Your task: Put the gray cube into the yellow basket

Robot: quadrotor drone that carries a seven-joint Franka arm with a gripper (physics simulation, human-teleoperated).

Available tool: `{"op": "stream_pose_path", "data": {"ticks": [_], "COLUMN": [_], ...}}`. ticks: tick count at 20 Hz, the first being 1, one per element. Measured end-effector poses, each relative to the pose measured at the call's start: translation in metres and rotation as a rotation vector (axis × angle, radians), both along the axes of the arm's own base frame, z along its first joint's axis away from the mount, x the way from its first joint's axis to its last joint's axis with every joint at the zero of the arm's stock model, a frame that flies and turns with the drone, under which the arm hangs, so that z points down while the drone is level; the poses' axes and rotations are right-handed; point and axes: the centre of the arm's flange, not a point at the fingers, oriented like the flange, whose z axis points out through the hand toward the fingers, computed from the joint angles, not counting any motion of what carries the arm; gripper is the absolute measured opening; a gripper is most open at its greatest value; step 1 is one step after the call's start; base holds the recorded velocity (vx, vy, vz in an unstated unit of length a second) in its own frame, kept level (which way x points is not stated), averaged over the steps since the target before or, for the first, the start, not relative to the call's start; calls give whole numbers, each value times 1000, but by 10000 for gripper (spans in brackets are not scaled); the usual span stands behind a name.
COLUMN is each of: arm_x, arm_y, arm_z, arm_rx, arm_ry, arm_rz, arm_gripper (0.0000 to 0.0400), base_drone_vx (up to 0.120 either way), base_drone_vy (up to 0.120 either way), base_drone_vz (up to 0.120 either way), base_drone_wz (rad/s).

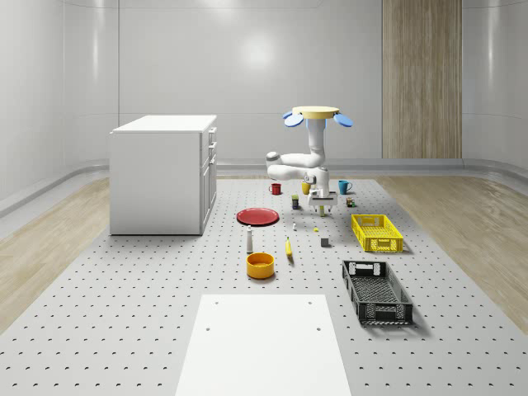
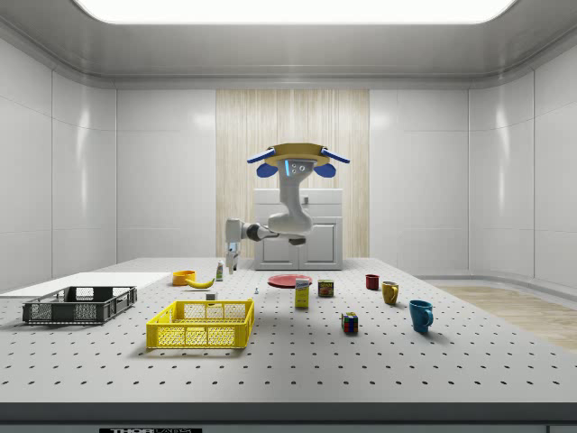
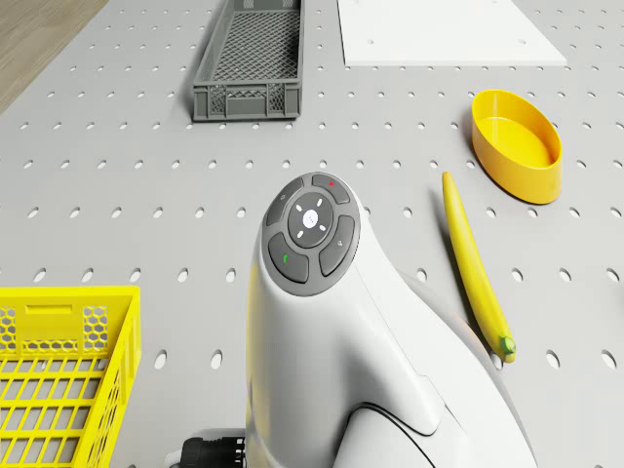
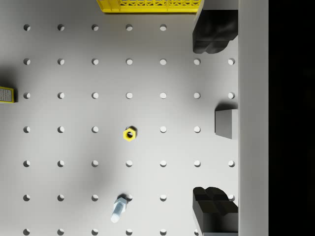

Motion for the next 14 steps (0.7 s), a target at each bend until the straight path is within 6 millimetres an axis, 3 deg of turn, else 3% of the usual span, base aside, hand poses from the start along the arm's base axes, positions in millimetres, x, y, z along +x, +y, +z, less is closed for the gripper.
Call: {"op": "stream_pose_path", "data": {"ticks": [9,14], "arm_x": [0,0], "arm_y": [0,0], "arm_z": [0,0], "arm_rx": [0,0], "arm_ry": [0,0], "arm_rz": [0,0], "arm_gripper": [400,400], "base_drone_vx": [120,120], "base_drone_vy": [0,0], "base_drone_vz": [-120,-16], "base_drone_wz": [0,0]}}
